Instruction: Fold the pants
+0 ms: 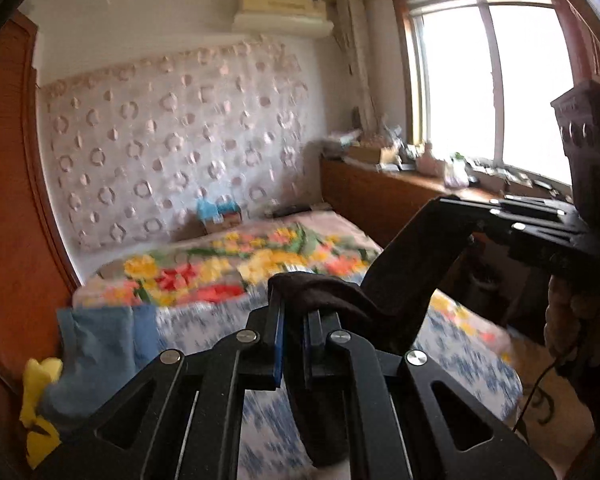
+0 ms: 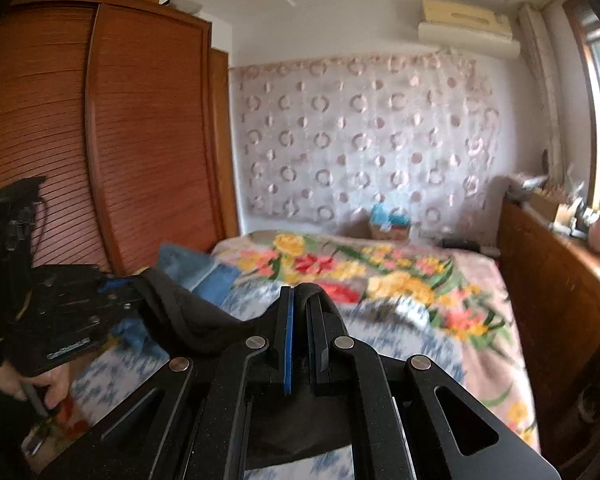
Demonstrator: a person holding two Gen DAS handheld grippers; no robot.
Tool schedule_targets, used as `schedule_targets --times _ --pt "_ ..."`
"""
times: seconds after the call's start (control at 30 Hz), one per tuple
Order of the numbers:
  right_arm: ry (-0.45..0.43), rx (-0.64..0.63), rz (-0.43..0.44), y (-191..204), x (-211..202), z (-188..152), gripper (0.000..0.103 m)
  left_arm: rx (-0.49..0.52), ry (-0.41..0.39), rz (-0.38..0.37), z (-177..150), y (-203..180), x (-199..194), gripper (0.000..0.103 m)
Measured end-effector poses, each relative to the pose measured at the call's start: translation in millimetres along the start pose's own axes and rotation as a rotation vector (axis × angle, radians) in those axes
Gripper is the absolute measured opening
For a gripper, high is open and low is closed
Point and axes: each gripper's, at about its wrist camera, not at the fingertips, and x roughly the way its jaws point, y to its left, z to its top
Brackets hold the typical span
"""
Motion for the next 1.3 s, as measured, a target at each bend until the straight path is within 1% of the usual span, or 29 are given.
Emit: schedule_targets --times 0.07,0.13,0.2,0.3,0.33,0.43,0.5,0.6,0.7,0.77,0.8,0.9,1.1,1.3 --pt "-0.034 -0.010 -0.032 4 3 12 0.005 -0.007 -0.038 0.017 8 6 0 0.008" --pt "-0.041 -0.009 -0.044 8 6 13 0.005 -0.010 -0.031 0.025 3 10 4 0.008" --pt "-0.006 0.000 -0.027 11 12 2 0.005 -0.011 0.012 0.024 -16 9 10 0.008" --pt "0.067 0.000 -0.021 17 21 -29 0.005 -0.019 0.073 0.006 -48 7 11 0.008" --pt "0.091 0.008 -0.015 20 23 -40 0.005 -0.014 0.083 0.003 -54 4 10 0.008" --pt "0.127 0.031 0.008 24 21 -53 0.005 -0.004 0.114 -0.007 -68 -1 7 0.008" --pt "0.146 0.036 0.016 26 22 -56 0.005 0.003 0.117 -0.004 -68 -4 5 0.008" --pt "0.160 0.038 0.030 21 24 -48 0.005 0.013 0.119 0.000 -68 -7 1 0.008" --pt "0.162 0.029 0.038 18 12 -39 0.005 0.013 0.121 0.002 -68 -8 1 0.008" --pt "0.165 0.025 0.045 15 4 -42 0.005 0.007 0.127 0.001 -69 -8 1 0.008" --pt "0.167 0.022 0.047 15 1 -45 0.005 0.005 0.129 0.000 -71 -8 -1 0.008" --pt "0.179 0.017 0.057 11 12 -55 0.005 -0.010 0.137 -0.010 -81 -7 -9 0.008" --pt "0.204 0.033 0.096 11 9 -73 0.005 -0.014 0.149 -0.029 -105 -15 -30 0.008" --pt "0.246 0.046 0.125 15 -4 -92 0.005 -0.028 0.180 -0.053 -140 -24 -49 0.008"
